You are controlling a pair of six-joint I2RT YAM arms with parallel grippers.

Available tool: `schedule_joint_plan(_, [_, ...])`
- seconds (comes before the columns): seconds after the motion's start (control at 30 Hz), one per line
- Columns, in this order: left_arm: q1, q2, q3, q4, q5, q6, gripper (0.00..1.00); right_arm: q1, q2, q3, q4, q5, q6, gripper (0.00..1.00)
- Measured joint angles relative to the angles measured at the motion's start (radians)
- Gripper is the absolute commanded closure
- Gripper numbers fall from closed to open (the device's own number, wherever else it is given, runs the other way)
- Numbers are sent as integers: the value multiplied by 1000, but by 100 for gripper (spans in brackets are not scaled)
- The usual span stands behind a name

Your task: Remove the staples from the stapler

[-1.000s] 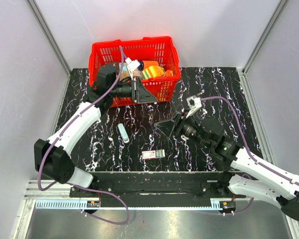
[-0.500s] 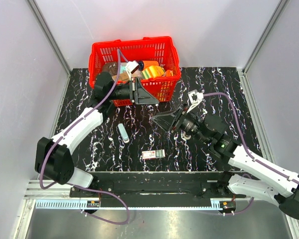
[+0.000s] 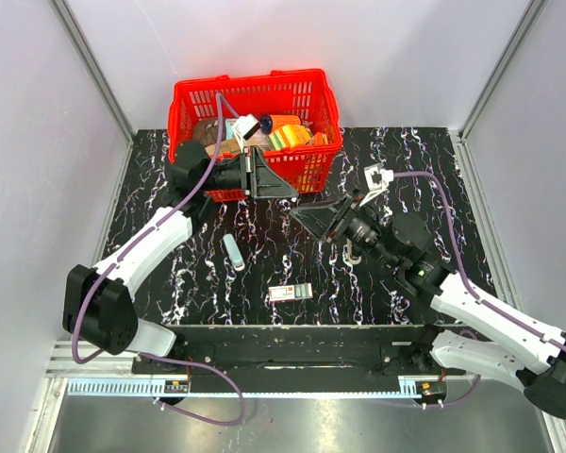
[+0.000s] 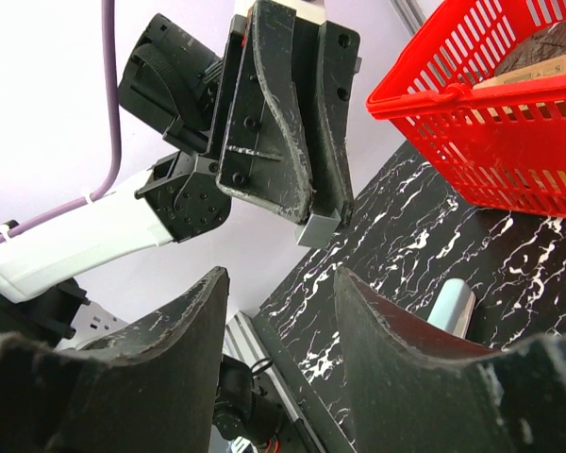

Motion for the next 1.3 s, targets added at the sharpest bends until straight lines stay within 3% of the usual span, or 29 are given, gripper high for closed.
schedule_joint_plan(0.8, [0,-7,-8,-3,0,-1,86,-51,85,28,74,-53,31,51])
schedule_joint_plan(1.3, [1,-20,-8,-10,3,4,85,-63,114,34,99,-79,53,72])
